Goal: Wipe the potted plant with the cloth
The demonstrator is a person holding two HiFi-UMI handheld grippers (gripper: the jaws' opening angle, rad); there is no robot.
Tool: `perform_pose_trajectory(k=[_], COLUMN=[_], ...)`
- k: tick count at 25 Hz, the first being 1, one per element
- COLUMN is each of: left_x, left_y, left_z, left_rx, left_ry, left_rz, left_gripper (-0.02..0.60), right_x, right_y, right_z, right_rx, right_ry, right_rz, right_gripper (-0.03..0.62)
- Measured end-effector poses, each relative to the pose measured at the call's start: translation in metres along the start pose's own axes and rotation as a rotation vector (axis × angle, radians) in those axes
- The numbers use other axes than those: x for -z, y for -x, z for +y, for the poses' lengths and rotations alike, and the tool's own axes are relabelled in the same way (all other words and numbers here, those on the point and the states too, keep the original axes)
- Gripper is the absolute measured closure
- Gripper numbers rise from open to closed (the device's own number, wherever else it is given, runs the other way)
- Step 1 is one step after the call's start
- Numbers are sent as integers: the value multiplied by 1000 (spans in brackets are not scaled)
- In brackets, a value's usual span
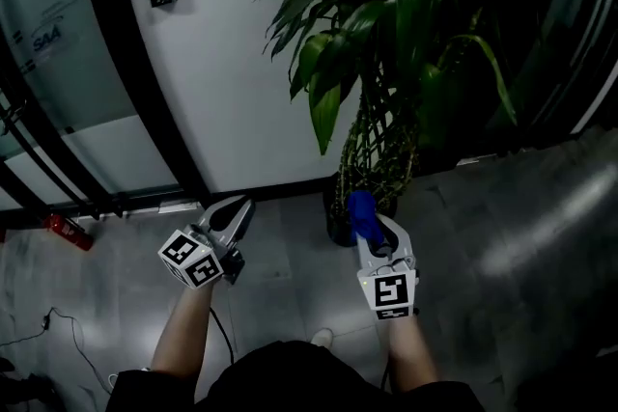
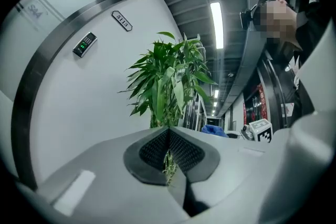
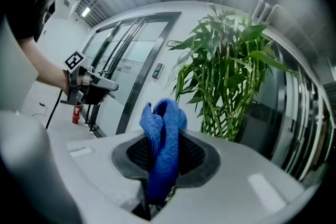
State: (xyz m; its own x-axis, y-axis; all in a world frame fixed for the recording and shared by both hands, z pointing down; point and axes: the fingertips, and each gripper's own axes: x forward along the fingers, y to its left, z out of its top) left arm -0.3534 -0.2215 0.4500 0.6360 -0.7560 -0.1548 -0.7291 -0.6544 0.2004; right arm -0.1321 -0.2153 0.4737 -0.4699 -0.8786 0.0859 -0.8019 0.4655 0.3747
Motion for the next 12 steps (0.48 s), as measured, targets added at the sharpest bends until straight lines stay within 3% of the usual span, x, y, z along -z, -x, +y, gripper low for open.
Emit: perform_pose_trajectory(k=[4,9,12], left_x=[-13,-19,-25], left_y=[38,78,102], left_z=[7,18,14], left_rx=[37,-4,10], left_ry=[-54,-198,-197], left_rz=[1,71,52], left_gripper=[575,575,575], right_x=[-27,-56,-62], right_y=[20,40,60], right_z=[23,79,107], right_rx=[75,88,117], right_ry=[-25,-109,-112], right_rz=[-1,-15,11], right_gripper=[507,507,507])
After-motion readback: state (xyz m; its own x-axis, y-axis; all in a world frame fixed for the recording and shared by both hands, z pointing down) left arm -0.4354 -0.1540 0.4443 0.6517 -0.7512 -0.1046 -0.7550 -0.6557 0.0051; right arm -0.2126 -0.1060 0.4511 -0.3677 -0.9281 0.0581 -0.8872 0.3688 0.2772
